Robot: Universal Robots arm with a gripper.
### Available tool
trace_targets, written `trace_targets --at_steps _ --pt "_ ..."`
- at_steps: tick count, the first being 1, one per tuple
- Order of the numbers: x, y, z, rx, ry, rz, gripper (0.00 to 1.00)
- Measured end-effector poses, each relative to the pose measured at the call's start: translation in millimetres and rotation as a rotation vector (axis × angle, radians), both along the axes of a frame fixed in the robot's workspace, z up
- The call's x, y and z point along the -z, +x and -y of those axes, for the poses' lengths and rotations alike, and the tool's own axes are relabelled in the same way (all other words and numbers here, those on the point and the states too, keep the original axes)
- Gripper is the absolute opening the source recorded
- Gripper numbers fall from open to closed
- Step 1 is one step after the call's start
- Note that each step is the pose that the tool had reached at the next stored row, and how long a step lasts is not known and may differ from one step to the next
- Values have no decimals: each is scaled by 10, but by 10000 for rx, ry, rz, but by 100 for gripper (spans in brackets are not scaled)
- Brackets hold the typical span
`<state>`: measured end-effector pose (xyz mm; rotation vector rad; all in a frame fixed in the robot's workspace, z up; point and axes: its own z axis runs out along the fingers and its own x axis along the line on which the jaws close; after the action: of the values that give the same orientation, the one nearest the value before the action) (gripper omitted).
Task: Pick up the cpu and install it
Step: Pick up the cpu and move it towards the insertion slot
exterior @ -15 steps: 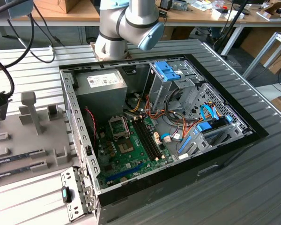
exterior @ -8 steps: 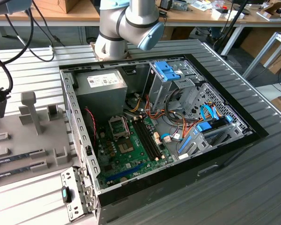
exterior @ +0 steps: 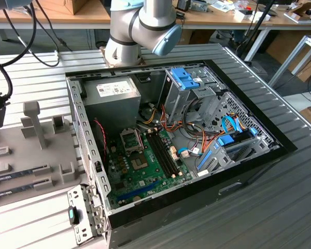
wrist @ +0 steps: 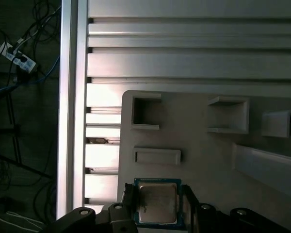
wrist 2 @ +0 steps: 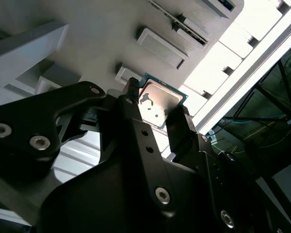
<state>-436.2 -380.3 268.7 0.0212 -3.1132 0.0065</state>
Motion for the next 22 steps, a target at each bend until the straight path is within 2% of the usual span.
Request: trace_targets --at_steps 8,11,22 --pt "-87 0 0 0 4 1 47" --pt "-142 0 0 0 5 1 47" --pt "-254 0 0 0 6 1 47"
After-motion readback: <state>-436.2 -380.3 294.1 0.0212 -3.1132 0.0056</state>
